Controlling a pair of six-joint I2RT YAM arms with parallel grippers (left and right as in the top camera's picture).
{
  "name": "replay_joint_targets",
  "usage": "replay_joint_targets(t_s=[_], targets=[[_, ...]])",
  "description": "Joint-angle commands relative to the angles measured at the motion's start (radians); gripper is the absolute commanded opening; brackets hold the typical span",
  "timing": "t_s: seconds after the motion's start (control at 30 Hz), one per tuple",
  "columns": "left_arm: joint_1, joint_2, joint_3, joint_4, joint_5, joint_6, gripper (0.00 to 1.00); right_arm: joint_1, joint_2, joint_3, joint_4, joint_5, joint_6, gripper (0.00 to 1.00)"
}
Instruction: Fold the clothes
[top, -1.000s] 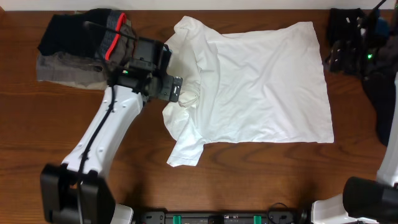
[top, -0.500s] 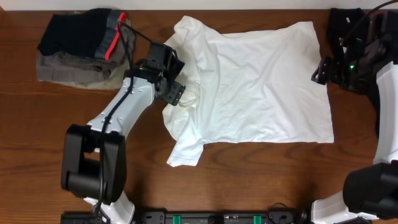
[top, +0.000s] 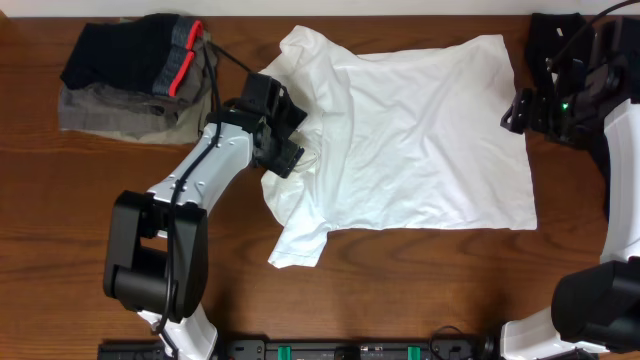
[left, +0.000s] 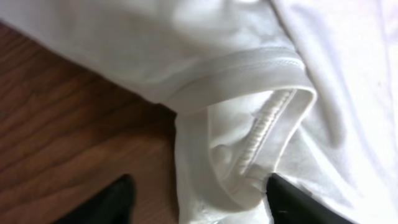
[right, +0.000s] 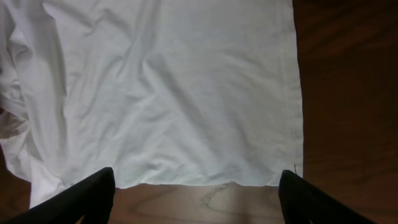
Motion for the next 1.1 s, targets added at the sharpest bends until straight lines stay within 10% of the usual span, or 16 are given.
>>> replay_joint_targets(t_s=[0.0,0.4,0.63,1.07], targets=[[-0.005,0.04,0.0,-0.003,0.017,0.008,0.59,0.015,-0.005,-0.003,0.003,0.002,0.01,0.82],[0.001,0.097,0.002,0.077,-0.007,-0.06,0.42,0.015,-0.005,-0.003,0.014,0.002,0.01,0.82],[0.05,0.061,0.029,0.088,-0.126,-0.312,0.06,0.015,-0.005,-0.003,0.014,0.002,0.01,0.82],[0.259,0.018,0.026,-0.092,-0.108,-0.801,0.07,0.015,-0.005,-0.003,0.02,0.002,0.01,0.83]])
